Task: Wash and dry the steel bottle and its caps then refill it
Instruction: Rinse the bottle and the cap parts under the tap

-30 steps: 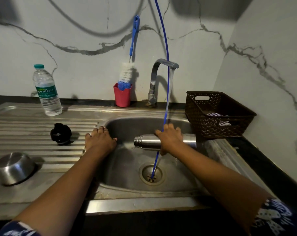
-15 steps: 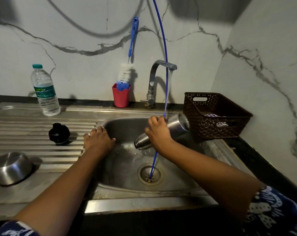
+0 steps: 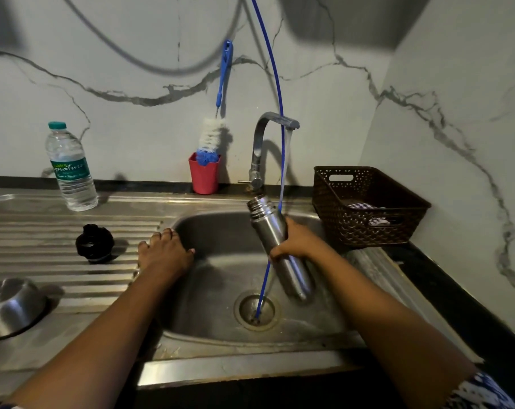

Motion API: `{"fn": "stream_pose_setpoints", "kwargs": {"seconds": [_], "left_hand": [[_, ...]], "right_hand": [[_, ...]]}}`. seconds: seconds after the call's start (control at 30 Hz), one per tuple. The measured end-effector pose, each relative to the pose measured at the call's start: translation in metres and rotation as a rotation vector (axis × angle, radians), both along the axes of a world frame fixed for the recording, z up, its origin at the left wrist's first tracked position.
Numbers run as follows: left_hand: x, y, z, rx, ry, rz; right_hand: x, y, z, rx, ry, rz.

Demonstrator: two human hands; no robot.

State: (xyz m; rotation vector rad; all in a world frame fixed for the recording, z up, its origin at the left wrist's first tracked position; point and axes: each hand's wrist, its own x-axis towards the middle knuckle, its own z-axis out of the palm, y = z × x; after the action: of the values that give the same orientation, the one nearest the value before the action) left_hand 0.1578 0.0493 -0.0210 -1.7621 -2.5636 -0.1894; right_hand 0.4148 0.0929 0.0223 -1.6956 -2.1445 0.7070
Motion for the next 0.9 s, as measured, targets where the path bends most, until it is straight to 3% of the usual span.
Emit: {"fn": "stream_pose_setpoints", "kwargs": {"seconds": [0.1,0.17,0.33,0.67,0.9], "left_hand": [[0.000,0.000,0.000,-0.002,-0.001,-0.004],[0.000,0.000,0.000,-0.004,-0.001,-0.001],[0.000,0.001,0.000,-0.007,0.002,0.004],[0.000,-0.003,0.001,0.001,0.004,0.003],[-0.001,0.000,0.000,-0.008,-0.012,0.005]], "right_hand": [[0.019,0.007,-0.013,-0.127,0.373,-0.108],[0.031,0.011,-0.016,-0.089,0.454,-0.160],[0.058,0.016,-0.004,0.043,0.347,-0.230],[0.047,0.016,-0.008,0.048,0.237,-0.199],[0.007,0.031,0.005,-0.020,0.303,-0.159]]}}
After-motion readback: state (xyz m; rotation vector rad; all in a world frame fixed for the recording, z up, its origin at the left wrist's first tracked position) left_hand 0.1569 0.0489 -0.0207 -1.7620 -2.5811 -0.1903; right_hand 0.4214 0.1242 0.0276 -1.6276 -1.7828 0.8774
